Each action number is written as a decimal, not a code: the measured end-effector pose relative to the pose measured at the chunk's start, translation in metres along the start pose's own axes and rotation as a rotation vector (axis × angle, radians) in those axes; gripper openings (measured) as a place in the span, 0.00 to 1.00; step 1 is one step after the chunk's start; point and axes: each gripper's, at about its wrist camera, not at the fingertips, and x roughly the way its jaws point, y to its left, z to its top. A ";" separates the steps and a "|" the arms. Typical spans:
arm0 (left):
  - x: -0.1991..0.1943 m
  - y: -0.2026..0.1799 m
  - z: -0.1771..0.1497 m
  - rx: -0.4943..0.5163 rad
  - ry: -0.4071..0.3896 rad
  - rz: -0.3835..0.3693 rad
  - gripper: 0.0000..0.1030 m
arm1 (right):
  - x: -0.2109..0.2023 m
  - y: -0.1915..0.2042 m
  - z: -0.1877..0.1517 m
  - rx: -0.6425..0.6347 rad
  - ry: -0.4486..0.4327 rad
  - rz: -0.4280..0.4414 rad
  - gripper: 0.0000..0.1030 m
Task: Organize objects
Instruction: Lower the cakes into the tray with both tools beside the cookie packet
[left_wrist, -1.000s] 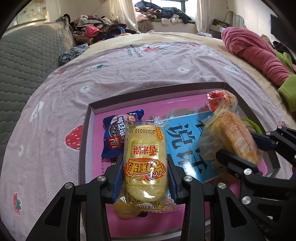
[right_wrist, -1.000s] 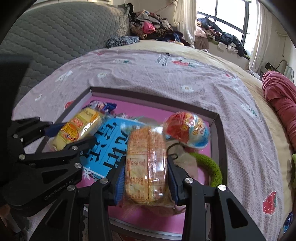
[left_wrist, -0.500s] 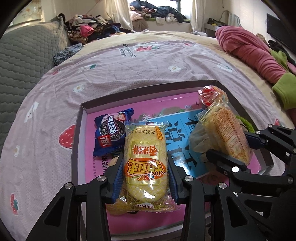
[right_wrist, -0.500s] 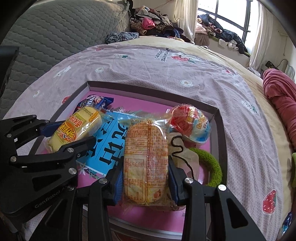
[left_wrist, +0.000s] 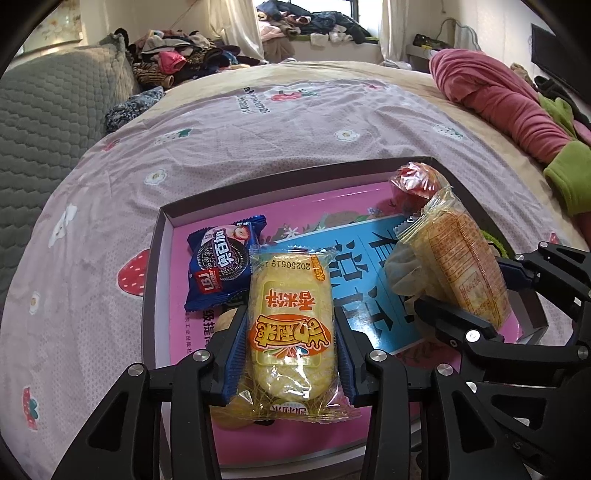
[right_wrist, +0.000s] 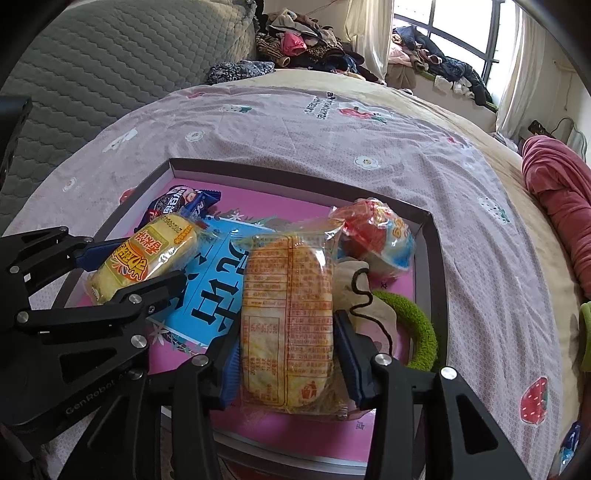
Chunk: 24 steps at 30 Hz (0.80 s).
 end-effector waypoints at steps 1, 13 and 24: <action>0.000 0.000 0.000 0.001 0.002 0.001 0.43 | 0.000 0.000 0.000 -0.002 -0.001 -0.001 0.44; 0.001 0.002 0.000 0.008 0.009 0.014 0.47 | -0.001 0.001 -0.001 -0.013 0.005 -0.005 0.44; -0.005 0.004 0.001 -0.001 -0.003 0.034 0.59 | -0.004 0.000 -0.001 -0.013 0.006 -0.017 0.50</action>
